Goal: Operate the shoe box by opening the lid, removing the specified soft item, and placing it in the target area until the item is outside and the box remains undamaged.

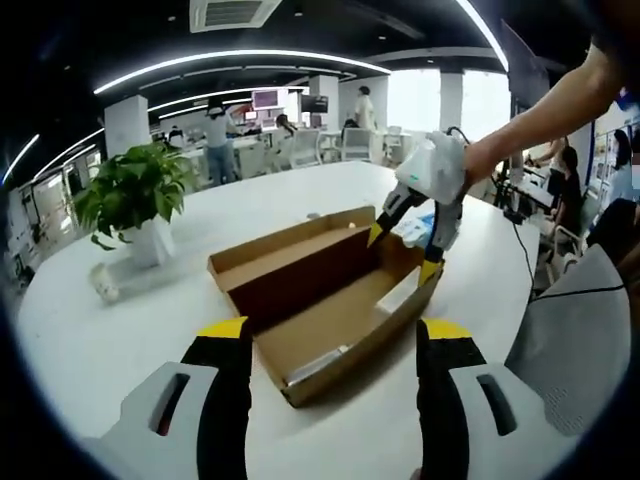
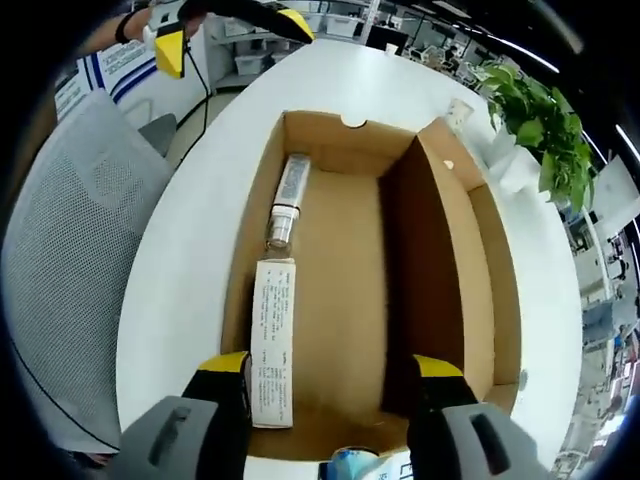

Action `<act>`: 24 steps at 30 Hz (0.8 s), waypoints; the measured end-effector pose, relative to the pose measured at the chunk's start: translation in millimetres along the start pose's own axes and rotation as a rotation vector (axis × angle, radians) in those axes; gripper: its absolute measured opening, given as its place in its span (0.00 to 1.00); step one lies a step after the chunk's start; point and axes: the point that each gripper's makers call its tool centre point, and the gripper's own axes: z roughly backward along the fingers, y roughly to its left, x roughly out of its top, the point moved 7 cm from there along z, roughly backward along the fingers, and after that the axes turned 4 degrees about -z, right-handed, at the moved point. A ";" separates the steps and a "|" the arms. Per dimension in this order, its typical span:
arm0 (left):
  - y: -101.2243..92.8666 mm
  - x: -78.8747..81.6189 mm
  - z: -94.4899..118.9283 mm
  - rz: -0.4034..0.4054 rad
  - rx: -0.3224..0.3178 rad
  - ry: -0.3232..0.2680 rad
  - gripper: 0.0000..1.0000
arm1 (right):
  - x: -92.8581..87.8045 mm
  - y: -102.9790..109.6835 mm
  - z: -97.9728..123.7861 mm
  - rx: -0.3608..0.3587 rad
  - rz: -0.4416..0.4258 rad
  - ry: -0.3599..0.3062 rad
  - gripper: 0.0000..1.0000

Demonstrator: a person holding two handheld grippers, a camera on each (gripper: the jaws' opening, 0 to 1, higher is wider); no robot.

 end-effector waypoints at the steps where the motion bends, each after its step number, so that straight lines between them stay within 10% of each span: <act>1: 0.3 -0.4 0.3 0.002 0.001 0.001 0.67 | -0.1 -0.1 0.3 -0.002 0.006 -0.001 0.61; 24: 0.0 -4.3 -0.6 0.006 -0.001 0.013 0.67 | 7.4 9.1 -18.2 0.045 0.089 0.060 0.47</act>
